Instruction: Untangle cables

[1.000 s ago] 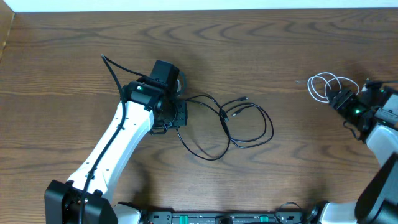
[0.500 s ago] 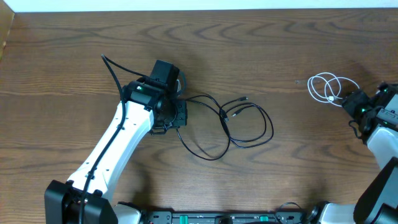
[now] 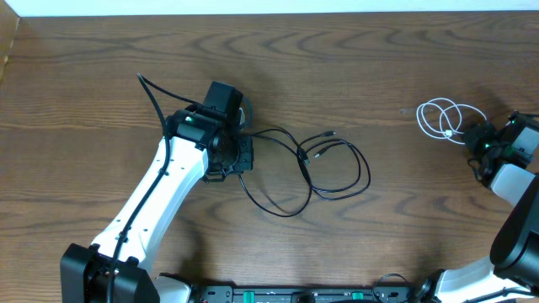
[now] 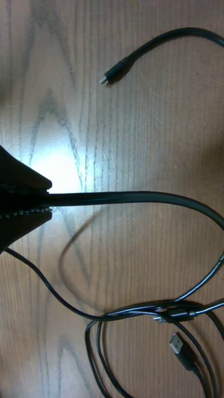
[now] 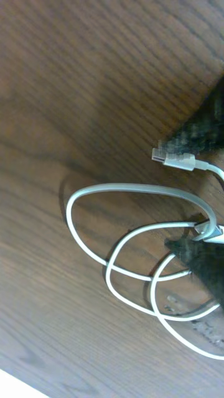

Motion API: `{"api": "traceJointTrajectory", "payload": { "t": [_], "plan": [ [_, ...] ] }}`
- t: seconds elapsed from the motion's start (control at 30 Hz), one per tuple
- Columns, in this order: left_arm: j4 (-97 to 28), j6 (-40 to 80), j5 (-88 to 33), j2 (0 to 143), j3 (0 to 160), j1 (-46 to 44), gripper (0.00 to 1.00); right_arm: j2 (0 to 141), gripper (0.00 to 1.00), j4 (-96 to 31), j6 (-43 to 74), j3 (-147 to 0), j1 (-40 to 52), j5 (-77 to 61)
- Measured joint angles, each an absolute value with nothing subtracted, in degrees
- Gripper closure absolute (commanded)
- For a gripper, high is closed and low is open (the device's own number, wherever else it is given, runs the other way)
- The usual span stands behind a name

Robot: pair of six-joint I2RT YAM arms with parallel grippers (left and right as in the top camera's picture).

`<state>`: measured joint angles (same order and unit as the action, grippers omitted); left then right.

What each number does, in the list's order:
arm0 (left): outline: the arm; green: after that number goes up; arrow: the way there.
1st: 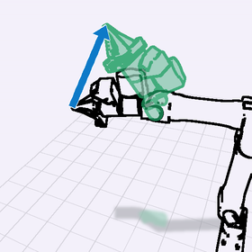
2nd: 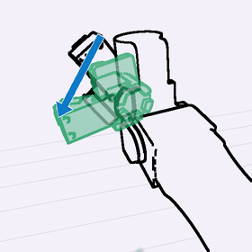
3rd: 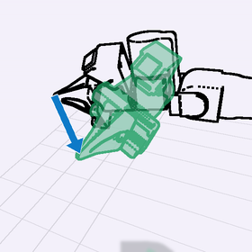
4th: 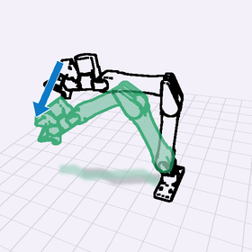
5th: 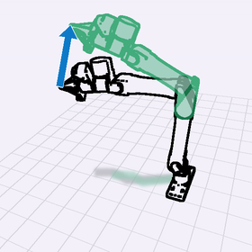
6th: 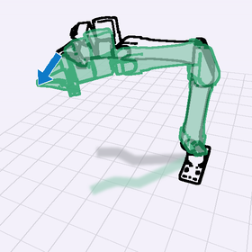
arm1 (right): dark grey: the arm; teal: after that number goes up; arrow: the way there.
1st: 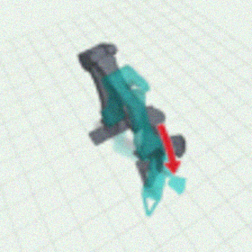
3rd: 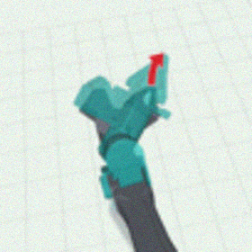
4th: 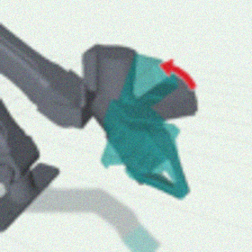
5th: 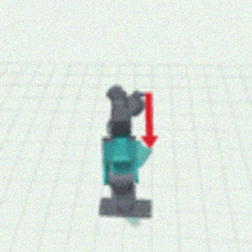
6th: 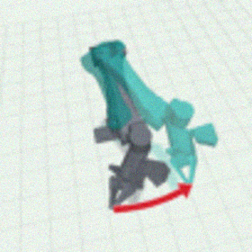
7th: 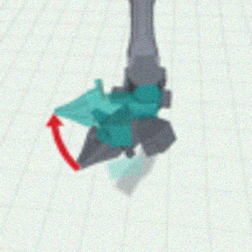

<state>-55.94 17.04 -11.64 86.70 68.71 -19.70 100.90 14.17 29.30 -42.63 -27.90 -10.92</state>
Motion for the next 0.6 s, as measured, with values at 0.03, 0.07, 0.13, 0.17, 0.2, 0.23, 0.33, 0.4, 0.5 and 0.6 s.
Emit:
{"api": "traceJointTrajectory", "payload": {
  "t": [0.03,0.07,0.13,0.17,0.2,0.23,0.33,0.4,0.5,0.6],
  "plan": [
    [-56.0,17.1,-11.6,86.7,68.7,-19.7,0.92,101.1,0.83,14.2,29.3,-42.6,-27.9,-10.9],
    [-56.0,17.2,-11.7,86.7,68.7,-19.7,0.93,101.2,0.86,14.3,29.3,-42.6,-27.9,-11.0],
    [-56.0,17.2,-11.6,86.7,68.7,-19.7,0.93,101.2,0.96,14.4,29.3,-42.6,-27.9,-11.3],
    [-56.0,17.2,-11.7,86.7,68.7,-19.7,0.92,101.2,0.99,14.4,29.1,-42.6,-27.9,-11.7],
    [-56.0,17.2,-11.6,86.7,68.7,-19.7,0.92,101.2,0.99,14.4,28.9,-42.6,-27.9,-12.3],
    [-56.0,17.2,-11.7,86.7,68.7,-19.7,0.93,101.2,0.99,14.5,28.7,-42.6,-27.9,-13.0],
    [-56.2,17.2,-11.6,86.7,68.7,-19.7,0.92,101.2,0.99,14.3,27.6,-42.6,-28.0,-14.8],
    [-56.4,17.2,-11.7,86.7,68.7,-19.7,0.93,100.9,0.99,14.0,26.9,-42.6,-28.5,-15.9],
    [-56.6,17.2,-11.7,86.7,68.7,-19.7,0.92,98.7,0.99,13.6,26.5,-42.6,-30.1,-16.8],
    [-56.6,17.4,-11.6,86.7,68.7,-19.7,0.93,92.8,0.99,13.5,26.3,-42.6,-33.1,-17.3]
  ]
}}
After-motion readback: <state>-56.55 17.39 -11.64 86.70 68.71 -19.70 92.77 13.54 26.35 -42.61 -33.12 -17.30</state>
